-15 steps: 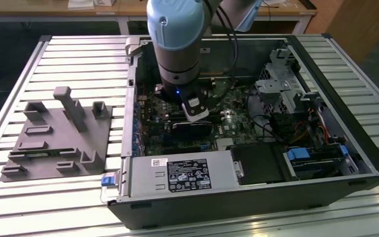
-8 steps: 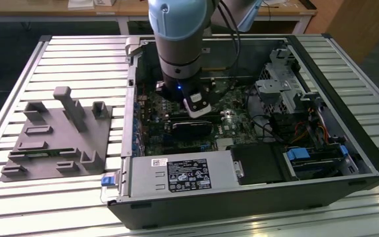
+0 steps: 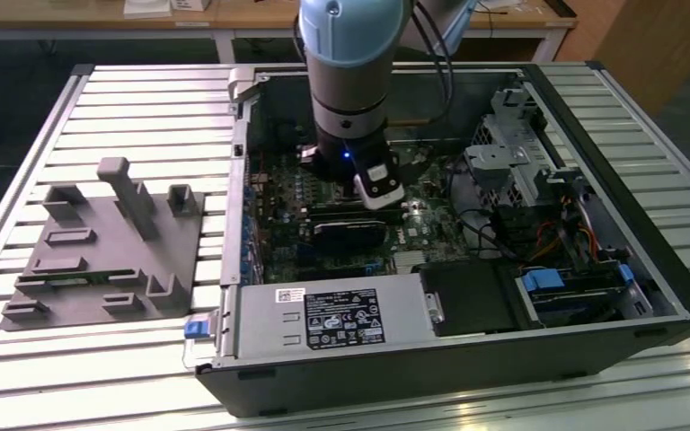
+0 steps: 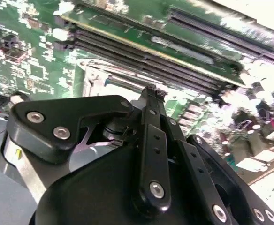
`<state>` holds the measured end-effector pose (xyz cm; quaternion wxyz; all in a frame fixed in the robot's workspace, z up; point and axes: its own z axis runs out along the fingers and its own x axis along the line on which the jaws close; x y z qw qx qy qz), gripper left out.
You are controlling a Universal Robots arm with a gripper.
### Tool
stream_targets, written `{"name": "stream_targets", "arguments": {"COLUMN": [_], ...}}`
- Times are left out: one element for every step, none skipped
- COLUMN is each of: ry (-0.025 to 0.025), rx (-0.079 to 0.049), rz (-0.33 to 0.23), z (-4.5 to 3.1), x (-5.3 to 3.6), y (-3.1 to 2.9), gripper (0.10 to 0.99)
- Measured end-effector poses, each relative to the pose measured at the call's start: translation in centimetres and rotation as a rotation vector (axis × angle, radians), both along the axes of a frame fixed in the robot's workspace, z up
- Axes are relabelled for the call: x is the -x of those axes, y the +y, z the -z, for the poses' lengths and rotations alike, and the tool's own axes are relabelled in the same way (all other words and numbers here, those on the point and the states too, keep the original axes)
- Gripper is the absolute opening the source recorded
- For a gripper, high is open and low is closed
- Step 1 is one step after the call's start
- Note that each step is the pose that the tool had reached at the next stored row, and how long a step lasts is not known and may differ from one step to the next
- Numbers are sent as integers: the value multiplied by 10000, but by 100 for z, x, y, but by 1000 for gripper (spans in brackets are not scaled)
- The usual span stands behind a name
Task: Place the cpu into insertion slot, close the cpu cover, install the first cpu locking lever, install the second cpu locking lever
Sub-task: 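Install the second cpu locking lever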
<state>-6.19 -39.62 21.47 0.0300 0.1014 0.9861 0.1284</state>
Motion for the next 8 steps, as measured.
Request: {"name": "stream_targets", "arguments": {"ry": [0,1,1,2,1,1,2,2], "rx": [13,38,76,137,209,292,377,465], "rz": [0,1,1,1,1,0,0,0], "z": [1,1,2,2,3,4,4,4], "x": [-17,-30,-42,-50,-58,-67,-74,-81], "y": [18,40,64,88,112,137,159,181], "gripper": [106,106,106,106,106,106,106,106]}}
